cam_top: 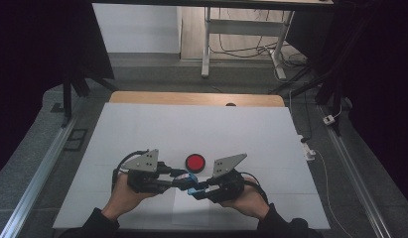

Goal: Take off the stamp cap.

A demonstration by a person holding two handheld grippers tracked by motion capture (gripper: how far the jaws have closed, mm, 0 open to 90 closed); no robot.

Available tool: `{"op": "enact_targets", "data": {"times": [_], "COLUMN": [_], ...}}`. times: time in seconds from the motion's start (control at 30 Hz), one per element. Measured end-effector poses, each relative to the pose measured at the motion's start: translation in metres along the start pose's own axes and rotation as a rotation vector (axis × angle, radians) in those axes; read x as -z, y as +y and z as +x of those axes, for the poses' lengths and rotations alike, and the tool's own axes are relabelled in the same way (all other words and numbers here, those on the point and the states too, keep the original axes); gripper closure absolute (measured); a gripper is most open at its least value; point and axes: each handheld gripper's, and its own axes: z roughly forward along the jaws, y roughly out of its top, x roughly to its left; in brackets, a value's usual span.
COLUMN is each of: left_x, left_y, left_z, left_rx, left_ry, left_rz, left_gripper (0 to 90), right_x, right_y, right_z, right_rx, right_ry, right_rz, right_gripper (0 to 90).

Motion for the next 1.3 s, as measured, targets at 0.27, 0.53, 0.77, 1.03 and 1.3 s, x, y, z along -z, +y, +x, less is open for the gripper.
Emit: {"op": "enact_targets", "data": {"times": [0.27,0.53,0.77,1.03,1.3], "left_x": [0.000,-0.004,-0.007,-0.009,-0.008], "left_y": [-0.002,-0.004,-0.005,-0.006,-0.007], "left_z": [0.002,0.001,0.003,0.001,0.002], "left_rx": [0.038,0.049,0.088,0.082,0.091], "left_ry": [0.032,0.055,0.078,0.091,0.097], "left_rz": [0.021,0.051,0.068,0.081,0.078], "left_gripper": [70.3,70.3,70.2,70.1,70.1], "right_x": [0.008,0.021,0.035,0.050,0.073], "right_y": [-0.004,-0.007,-0.013,-0.017,-0.032], "right_z": [0.003,0.008,0.015,0.018,0.021], "right_rx": [-0.003,-0.011,0.012,0.003,-0.075], "right_ry": [-0.116,-0.158,-0.211,-0.262,-0.327], "right_rz": [0.029,0.027,0.012,-0.008,-0.073], "right_gripper": [69.4,69.4,69.4,69.4,69.3]}}
